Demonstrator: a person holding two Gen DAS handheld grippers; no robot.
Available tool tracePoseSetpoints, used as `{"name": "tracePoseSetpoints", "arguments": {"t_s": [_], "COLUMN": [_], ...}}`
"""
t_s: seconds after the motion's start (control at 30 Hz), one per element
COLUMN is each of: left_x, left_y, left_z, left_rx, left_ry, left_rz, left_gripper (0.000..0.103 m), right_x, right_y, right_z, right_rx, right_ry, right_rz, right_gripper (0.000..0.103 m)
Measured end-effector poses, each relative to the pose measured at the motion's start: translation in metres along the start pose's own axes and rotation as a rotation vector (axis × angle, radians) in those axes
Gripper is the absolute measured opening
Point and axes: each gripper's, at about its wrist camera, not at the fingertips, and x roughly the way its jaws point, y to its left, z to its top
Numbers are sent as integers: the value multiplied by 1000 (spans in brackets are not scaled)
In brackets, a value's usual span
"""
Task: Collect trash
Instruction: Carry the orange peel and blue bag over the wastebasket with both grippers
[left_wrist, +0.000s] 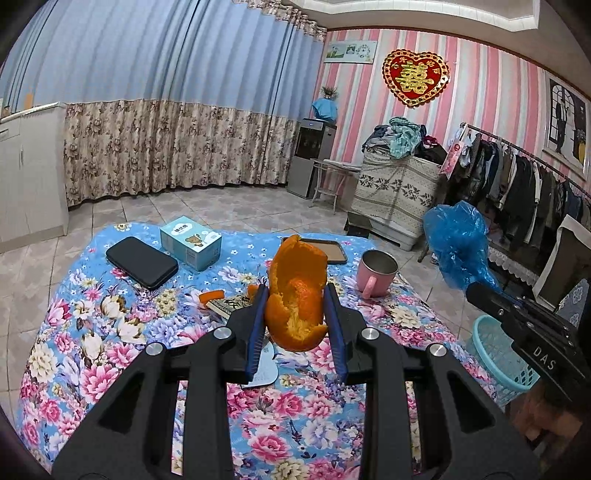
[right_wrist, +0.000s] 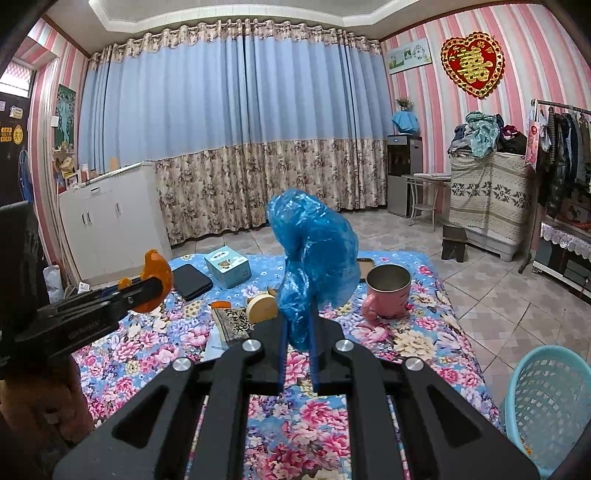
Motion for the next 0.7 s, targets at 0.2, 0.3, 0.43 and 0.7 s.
{"name": "tracePoseSetpoints", "arguments": {"t_s": [0.2,0.3,0.43,0.7], "left_x": [4,9,16,46], "left_y": [-17,-32,-67,-170], "left_z": [4,5,5,-2], "left_rx": [27,34,73,139], "left_ry": [-4,-2,-5,24], "left_rz": [-8,-23,-77,-257], "left_gripper": [29,29,29,29], "right_x": [-7,-13,-23,-63], "right_y": [-18,-36,-61,-140], "right_z": [0,0,-3,-12], "right_rx": [10,18,20,43], "right_ry": [-15,-17,-17,-19], "right_rz": [-26,-46,-80,-234], "right_gripper": [9,9,9,9]}}
